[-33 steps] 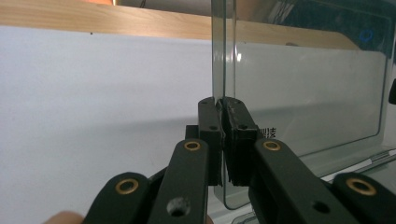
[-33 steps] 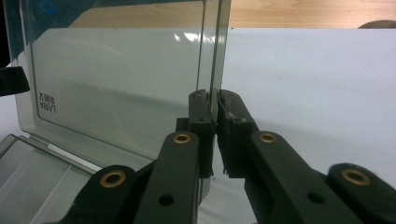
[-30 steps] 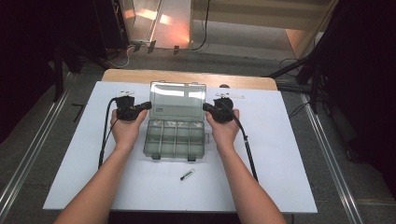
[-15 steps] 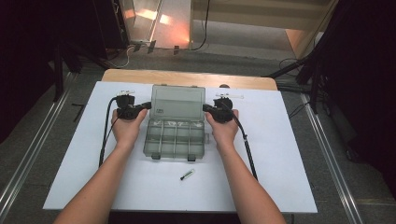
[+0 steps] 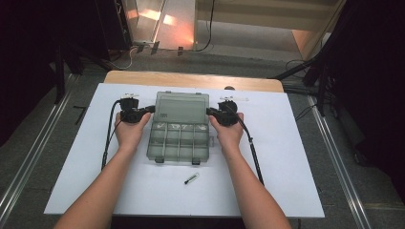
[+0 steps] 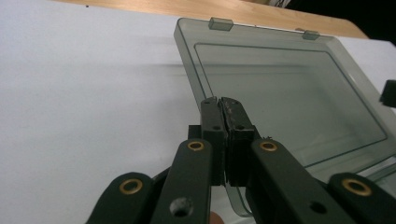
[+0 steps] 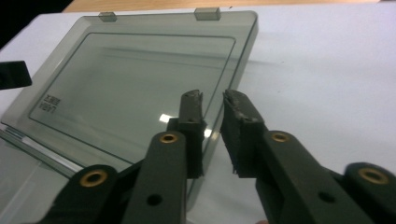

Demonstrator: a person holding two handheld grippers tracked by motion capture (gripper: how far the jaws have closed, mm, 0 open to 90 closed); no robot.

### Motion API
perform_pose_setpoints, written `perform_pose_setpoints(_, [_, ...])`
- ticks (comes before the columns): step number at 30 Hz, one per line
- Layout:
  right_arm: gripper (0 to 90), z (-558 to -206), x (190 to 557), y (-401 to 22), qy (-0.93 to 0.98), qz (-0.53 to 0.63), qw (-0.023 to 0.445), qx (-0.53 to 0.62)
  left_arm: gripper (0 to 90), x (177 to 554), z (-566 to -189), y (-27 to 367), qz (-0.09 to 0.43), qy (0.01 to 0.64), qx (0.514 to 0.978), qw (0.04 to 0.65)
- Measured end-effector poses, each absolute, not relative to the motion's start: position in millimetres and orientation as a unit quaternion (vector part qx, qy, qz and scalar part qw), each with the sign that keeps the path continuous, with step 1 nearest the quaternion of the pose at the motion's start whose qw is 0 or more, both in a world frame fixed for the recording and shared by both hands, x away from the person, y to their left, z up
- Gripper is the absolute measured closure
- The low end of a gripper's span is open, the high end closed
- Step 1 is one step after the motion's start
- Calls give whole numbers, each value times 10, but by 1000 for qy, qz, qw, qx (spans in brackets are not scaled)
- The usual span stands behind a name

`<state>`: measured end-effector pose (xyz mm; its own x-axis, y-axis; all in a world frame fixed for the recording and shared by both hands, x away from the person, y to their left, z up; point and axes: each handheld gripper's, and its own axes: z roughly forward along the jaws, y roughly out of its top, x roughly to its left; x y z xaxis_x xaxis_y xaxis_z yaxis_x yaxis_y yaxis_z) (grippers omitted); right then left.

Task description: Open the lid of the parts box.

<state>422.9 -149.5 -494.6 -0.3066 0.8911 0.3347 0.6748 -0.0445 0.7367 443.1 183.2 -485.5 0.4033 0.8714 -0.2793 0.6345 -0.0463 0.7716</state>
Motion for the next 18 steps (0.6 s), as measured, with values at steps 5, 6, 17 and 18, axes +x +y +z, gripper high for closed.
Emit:
perform_pose_setpoints(5, [627,-4907,4144,-1538,702,431,165,542,673,4393,-4786,1876,141,520,715,446])
perform_pose_setpoints(6, [585,-4906,4129,-1554,701,434,167,541,669,4387,-4772,1887,138,519,715,449])
perform_pose_setpoints(17, [196,-4843,3886,-1781,703,463,186,508,304,4313,-4702,1883,120,491,735,452])
perform_pose_setpoints(18, [170,-4836,3861,-1796,703,463,188,506,279,4305,-4694,1881,117,486,739,451])
